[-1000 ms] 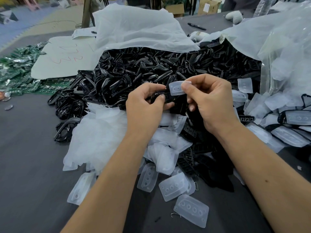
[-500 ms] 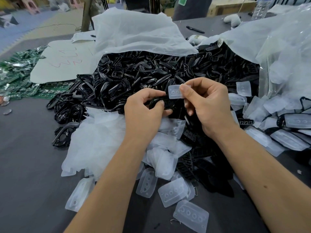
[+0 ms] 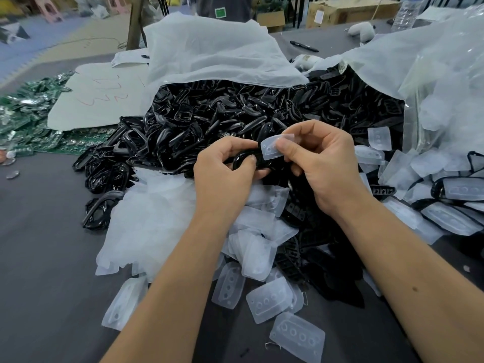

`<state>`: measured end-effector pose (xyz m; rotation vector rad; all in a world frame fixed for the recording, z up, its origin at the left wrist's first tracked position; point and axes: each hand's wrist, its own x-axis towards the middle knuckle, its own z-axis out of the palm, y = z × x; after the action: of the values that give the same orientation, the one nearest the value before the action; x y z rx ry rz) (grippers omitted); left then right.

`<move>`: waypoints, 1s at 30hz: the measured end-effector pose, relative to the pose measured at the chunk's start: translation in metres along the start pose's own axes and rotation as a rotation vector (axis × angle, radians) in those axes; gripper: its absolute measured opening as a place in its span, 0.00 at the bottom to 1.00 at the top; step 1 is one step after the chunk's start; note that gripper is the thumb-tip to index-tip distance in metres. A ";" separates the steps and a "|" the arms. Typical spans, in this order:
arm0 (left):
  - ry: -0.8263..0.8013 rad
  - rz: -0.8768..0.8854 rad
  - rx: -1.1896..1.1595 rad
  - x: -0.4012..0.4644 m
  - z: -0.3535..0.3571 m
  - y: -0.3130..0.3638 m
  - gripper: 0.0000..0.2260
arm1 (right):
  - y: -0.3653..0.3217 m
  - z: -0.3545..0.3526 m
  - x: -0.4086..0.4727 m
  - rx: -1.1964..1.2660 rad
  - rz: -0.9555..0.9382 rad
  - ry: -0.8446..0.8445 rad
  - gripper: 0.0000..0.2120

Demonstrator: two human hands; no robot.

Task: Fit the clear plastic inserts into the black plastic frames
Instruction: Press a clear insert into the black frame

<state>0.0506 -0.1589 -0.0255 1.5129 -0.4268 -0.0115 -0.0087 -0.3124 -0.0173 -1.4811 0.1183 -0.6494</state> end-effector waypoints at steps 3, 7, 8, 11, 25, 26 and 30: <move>-0.003 0.002 -0.008 0.000 0.000 0.001 0.11 | -0.001 0.001 -0.001 -0.008 0.002 -0.005 0.05; -0.007 0.006 -0.008 -0.001 0.000 0.001 0.11 | -0.001 0.001 0.000 -0.038 -0.004 0.006 0.06; -0.009 0.009 -0.009 -0.001 0.000 0.001 0.11 | -0.002 0.001 -0.001 -0.044 -0.009 0.006 0.06; -0.007 0.008 -0.009 -0.001 0.000 0.002 0.11 | -0.002 0.002 -0.001 -0.045 -0.020 0.009 0.06; -0.006 -0.033 -0.057 -0.001 0.001 0.005 0.10 | -0.004 0.001 -0.003 -0.067 -0.007 0.000 0.03; -0.006 -0.039 -0.058 -0.001 0.001 0.005 0.10 | -0.004 0.001 -0.003 -0.066 -0.008 -0.004 0.03; -0.019 -0.066 -0.099 0.000 0.002 0.006 0.12 | -0.003 0.001 -0.002 -0.069 -0.009 -0.011 0.02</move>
<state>0.0483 -0.1603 -0.0197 1.4300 -0.3862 -0.0976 -0.0114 -0.3105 -0.0150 -1.5526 0.1270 -0.6501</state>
